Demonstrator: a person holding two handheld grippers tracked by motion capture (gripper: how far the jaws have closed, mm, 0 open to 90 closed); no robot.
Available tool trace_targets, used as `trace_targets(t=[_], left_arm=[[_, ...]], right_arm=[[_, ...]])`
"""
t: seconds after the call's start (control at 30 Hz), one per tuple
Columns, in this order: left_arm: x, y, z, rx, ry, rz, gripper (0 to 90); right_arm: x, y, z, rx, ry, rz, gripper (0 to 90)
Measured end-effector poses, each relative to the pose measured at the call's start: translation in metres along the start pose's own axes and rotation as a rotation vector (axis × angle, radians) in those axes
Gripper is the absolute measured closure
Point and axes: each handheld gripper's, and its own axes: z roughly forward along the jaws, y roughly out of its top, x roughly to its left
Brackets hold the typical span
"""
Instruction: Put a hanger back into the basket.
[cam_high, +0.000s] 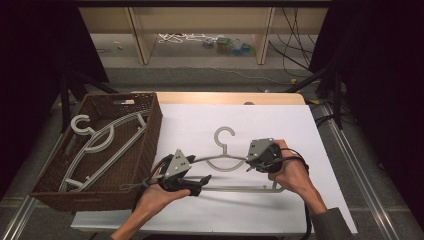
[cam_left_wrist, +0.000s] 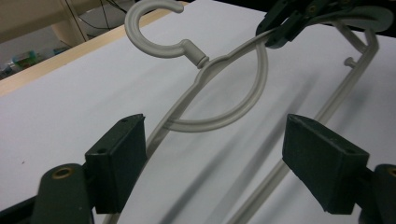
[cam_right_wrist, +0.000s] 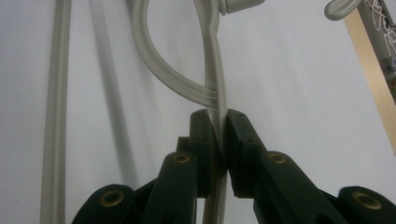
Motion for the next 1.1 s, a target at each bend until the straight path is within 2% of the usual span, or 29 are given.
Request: trace_targets(t=[0.03,0.2,0.27,0.3,0.33,0.4,0.53,0.57,0.6,0.63,0.67,0.7,0.73,0.77,0.83,0.9,0.97,1.0,1.03,1.1], left_arm=[[0.001,0.003,0.003,0.008,0.004,0.0,22.3],[0.008,0.012,0.018,0.032,0.004,-0.008,25.4],[0.009,0.015,0.02,0.049,0.006,0.013,26.0],[0.008,0.015,0.022,0.04,0.004,-0.001,26.8],[0.01,0.016,0.022,0.051,-0.007,0.018,27.5],[0.009,0.017,0.024,0.052,0.003,0.003,28.6],[0.011,0.019,0.028,0.087,0.002,0.03,30.3],[0.011,0.02,0.03,0.089,-0.003,0.028,31.4],[0.009,0.02,0.031,0.102,0.004,0.009,31.9],[0.009,0.021,0.033,0.107,0.003,0.015,33.4],[0.007,0.021,0.034,0.113,0.007,-0.001,35.4],[0.01,0.023,0.037,0.112,0.001,0.049,37.4],[0.01,0.024,0.038,0.119,-0.004,0.052,40.5],[0.01,0.025,0.042,0.106,-0.013,0.086,44.1],[0.008,0.027,0.045,0.116,-0.024,0.104,49.8],[0.007,0.029,0.046,0.117,-0.042,0.138,60.1],[0.005,0.031,0.045,0.123,-0.034,0.184,67.1],[0.004,0.031,0.045,0.13,-0.039,0.195,68.4],[0.003,0.032,0.044,0.119,-0.025,0.213,69.1],[0.003,0.034,0.041,0.135,-0.035,0.247,70.4]], right_arm=[[0.002,0.001,-0.002,-0.007,-0.004,0.014,82.2],[0.007,0.003,-0.012,-0.022,-0.008,-0.005,82.2],[0.009,0.005,-0.014,-0.032,-0.001,-0.003,82.2],[0.009,0.006,-0.015,-0.034,-0.007,-0.014,82.2],[0.01,0.006,-0.016,-0.035,-0.005,-0.016,82.2],[0.011,0.008,-0.018,-0.039,-0.012,-0.023,82.2],[0.012,0.01,-0.021,-0.042,-0.011,-0.029,82.2],[0.012,0.01,-0.021,-0.043,-0.015,-0.035,82.2],[0.012,0.01,-0.022,-0.045,-0.011,-0.028,82.3],[0.012,0.011,-0.022,-0.046,-0.016,-0.03,82.3],[0.012,0.011,-0.023,-0.049,-0.011,-0.032,82.2],[0.013,0.011,-0.023,-0.049,-0.011,-0.038,82.3],[0.013,0.011,-0.024,-0.051,-0.017,-0.04,82.3],[0.013,0.011,-0.025,-0.055,-0.01,-0.042,82.3],[0.013,0.011,-0.026,-0.059,-0.013,-0.039,82.3],[0.012,0.012,-0.027,-0.063,-0.016,-0.038,82.3],[0.012,0.011,-0.027,-0.061,-0.012,-0.036,82.3],[0.012,0.011,-0.027,-0.059,-0.01,-0.035,82.3],[0.012,0.011,-0.027,-0.06,-0.01,-0.036,82.3],[0.011,0.01,-0.028,-0.07,-0.005,-0.039,82.2]])
